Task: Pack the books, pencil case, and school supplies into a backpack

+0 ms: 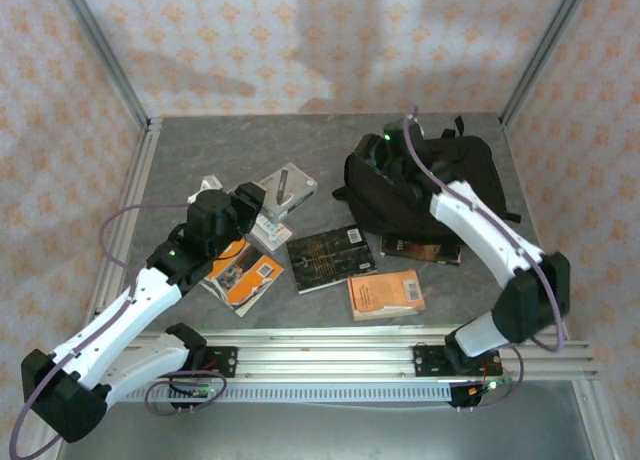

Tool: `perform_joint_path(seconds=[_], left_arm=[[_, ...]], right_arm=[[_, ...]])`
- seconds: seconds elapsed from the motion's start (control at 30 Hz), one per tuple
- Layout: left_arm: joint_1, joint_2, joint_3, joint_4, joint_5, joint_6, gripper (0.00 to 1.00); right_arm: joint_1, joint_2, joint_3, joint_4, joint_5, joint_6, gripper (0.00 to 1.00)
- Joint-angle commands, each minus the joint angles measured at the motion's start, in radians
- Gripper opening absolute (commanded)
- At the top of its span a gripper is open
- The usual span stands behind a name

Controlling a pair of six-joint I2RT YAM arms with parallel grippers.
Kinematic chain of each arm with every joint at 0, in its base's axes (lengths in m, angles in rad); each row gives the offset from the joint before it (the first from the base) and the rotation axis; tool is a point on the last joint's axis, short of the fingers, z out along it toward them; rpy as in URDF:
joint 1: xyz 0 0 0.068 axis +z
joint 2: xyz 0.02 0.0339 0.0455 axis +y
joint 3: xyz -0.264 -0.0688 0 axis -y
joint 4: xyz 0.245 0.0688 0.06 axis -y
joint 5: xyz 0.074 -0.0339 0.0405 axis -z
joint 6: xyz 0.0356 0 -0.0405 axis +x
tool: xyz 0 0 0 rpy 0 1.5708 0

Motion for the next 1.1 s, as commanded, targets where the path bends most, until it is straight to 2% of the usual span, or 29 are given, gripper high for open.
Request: perform_joint_path(seconds=[0.0, 0.1, 0.27, 0.47, 0.63, 0.77, 0.87, 0.93, 1.0, 1.07], left_arm=[[0.029, -0.046, 0.025, -0.095, -0.067, 0.093, 0.34], [0.053, -0.068, 0.009, -0.103, -0.058, 0.108, 0.34], [0.085, -0.072, -0.005, -0.090, -0.029, 0.122, 0.34], [0.092, -0.061, -0.007, -0.066, -0.017, 0.139, 0.34], [0.092, -0.055, -0.005, -0.062, -0.021, 0.152, 0.34], [0.092, -0.055, -0.006, -0.061, -0.025, 0.158, 0.34], [0.092, -0.051, -0.005, -0.056, -0.024, 0.161, 0.34], [0.092, -0.045, -0.002, -0.055, -0.023, 0.160, 0.34], [0.092, -0.039, 0.004, -0.053, -0.022, 0.163, 0.34], [0.093, -0.027, 0.015, -0.054, -0.017, 0.171, 0.34]], right_arm=[[0.004, 0.138, 0.131, -0.292, 0.057, -0.235, 0.77], [0.005, 0.222, 0.204, -0.327, 0.076, -0.275, 0.88], [0.023, 0.335, 0.315, -0.373, 0.077, -0.313, 0.90], [0.034, 0.457, 0.436, -0.432, 0.147, -0.332, 0.87], [0.034, 0.511, 0.469, -0.450, 0.178, -0.348, 0.79], [0.034, 0.527, 0.465, -0.459, 0.232, -0.361, 0.65], [0.033, 0.511, 0.443, -0.438, 0.258, -0.380, 0.43], [0.030, 0.500, 0.439, -0.436, 0.269, -0.393, 0.22], [0.028, 0.481, 0.439, -0.437, 0.263, -0.405, 0.07], [0.028, 0.450, 0.433, -0.432, 0.249, -0.417, 0.02]])
